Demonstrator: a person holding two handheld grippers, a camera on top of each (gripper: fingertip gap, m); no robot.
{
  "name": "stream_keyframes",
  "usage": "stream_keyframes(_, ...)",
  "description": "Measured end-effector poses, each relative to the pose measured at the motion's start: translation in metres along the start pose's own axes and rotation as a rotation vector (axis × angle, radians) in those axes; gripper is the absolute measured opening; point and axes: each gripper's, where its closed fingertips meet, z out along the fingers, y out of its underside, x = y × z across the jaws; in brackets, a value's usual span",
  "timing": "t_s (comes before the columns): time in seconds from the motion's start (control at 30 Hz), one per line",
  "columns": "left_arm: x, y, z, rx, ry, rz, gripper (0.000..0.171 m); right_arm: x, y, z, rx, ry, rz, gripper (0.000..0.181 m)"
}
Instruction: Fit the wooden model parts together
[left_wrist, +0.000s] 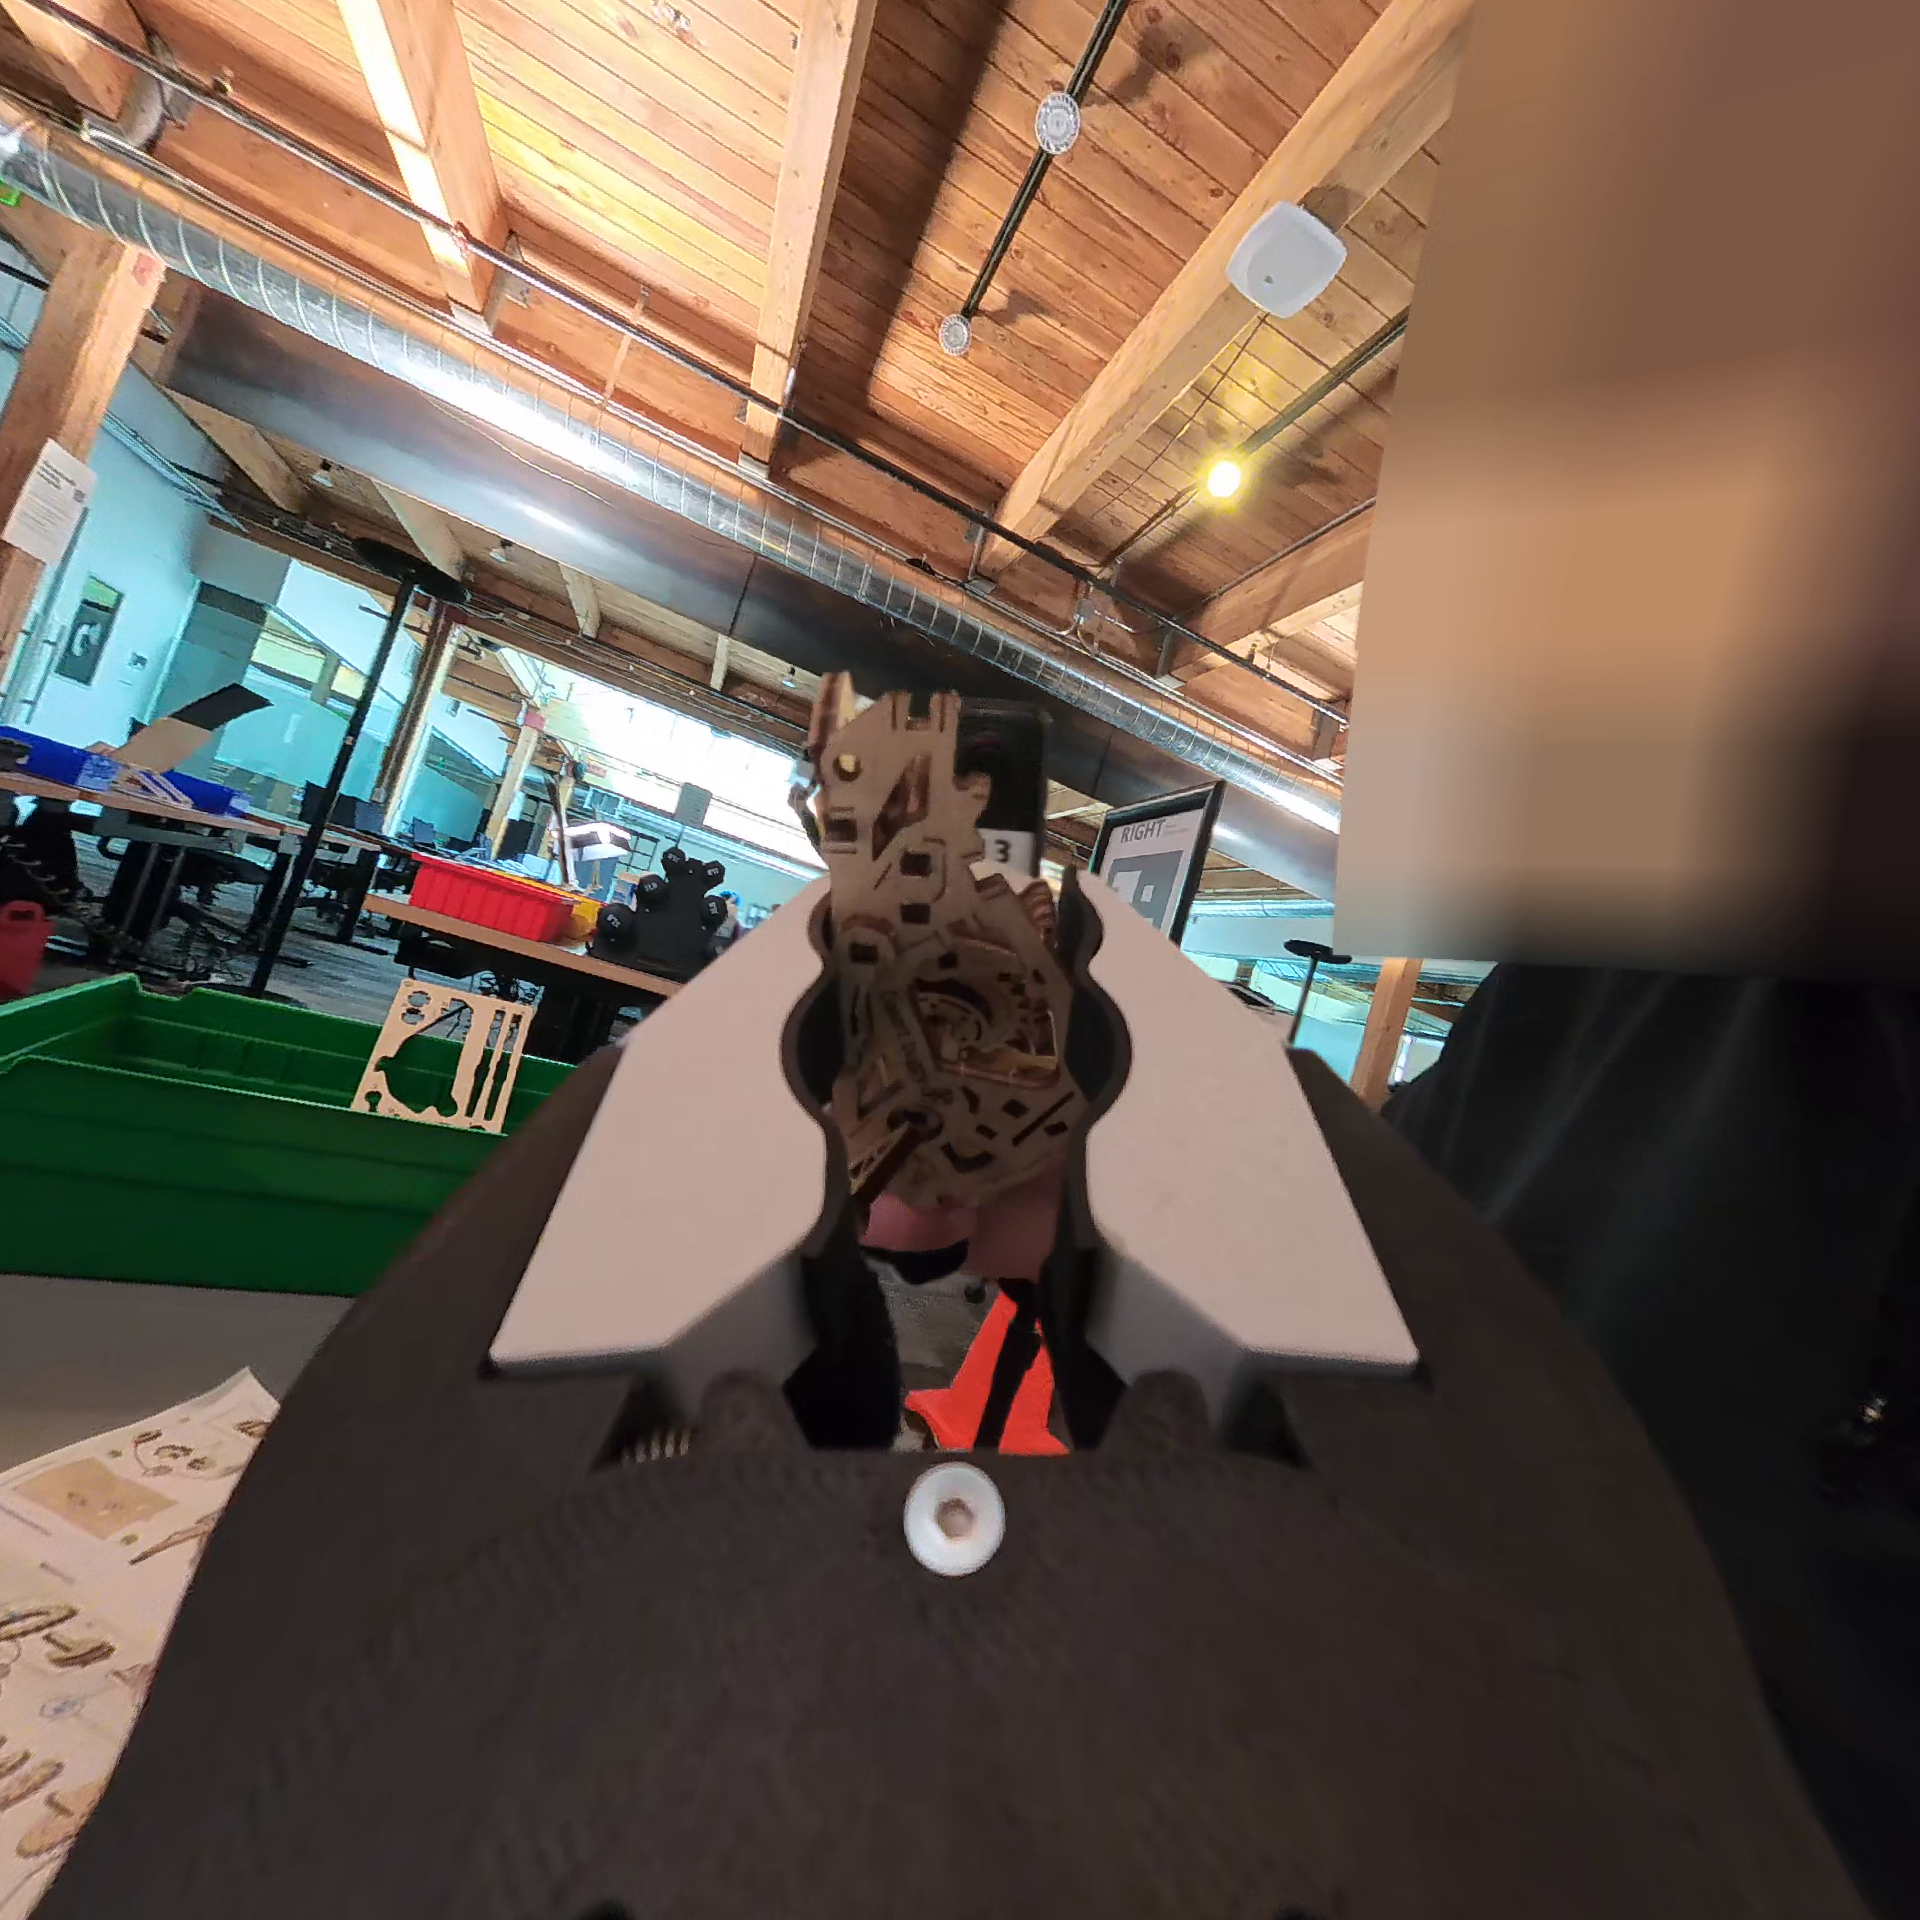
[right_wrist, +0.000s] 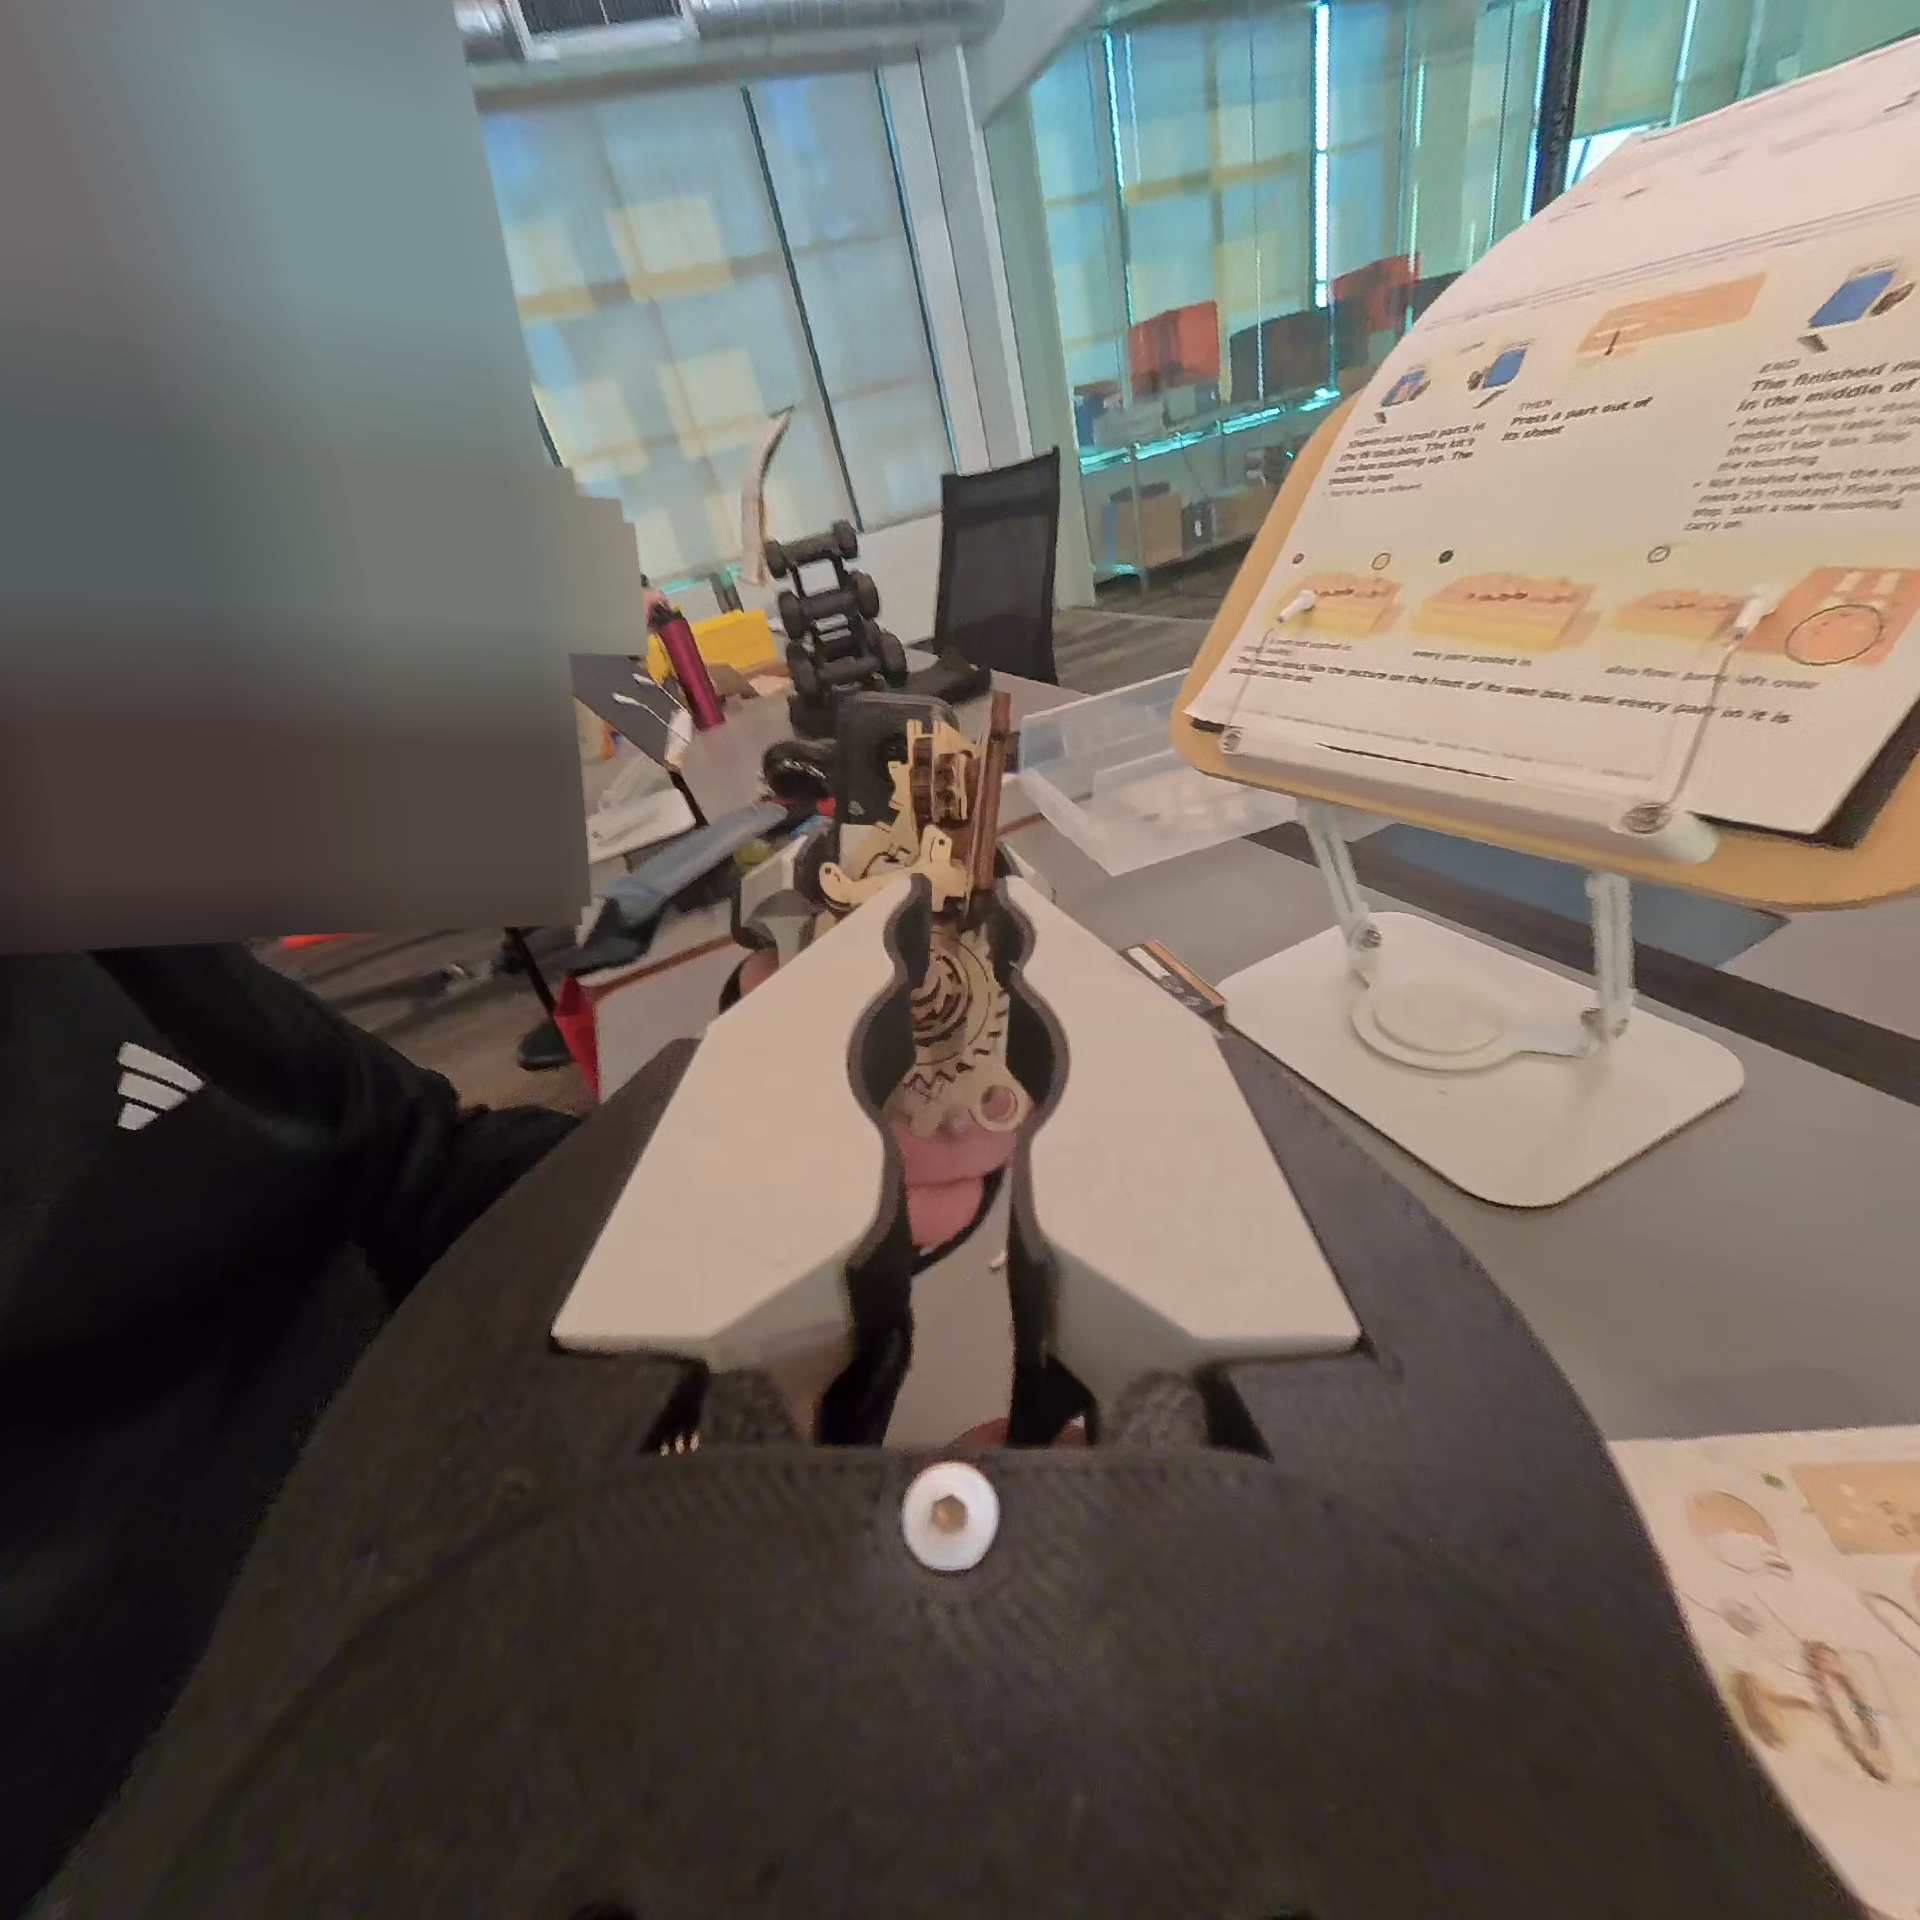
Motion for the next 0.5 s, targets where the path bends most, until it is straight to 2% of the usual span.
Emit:
stream_keyframes(0.1, -0.002, -0.004, -0.003, 0.018, -0.013, -0.003, 0.037, 0.0, -0.012, -0.008, -0.031, 0.067, -0.098, 0.017)
stream_keyframes(0.23, -0.003, -0.003, 0.0, -0.002, -0.041, 0.029, 0.037, -0.007, -0.006, -0.004, -0.182, 0.107, -0.197, 0.043)
stream_keyframes(0.3, -0.004, 0.001, 0.003, -0.031, -0.069, 0.067, 0.037, -0.014, -0.007, 0.0, -0.214, 0.109, -0.203, 0.054)
stream_keyframes(0.4, -0.007, 0.004, 0.005, -0.072, -0.129, 0.136, 0.037, -0.018, 0.003, 0.005, -0.304, 0.132, -0.194, 0.055)
stream_keyframes(0.5, -0.005, 0.005, 0.007, -0.089, -0.143, 0.182, 0.036, -0.014, -0.001, 0.004, -0.314, 0.202, -0.207, 0.058)
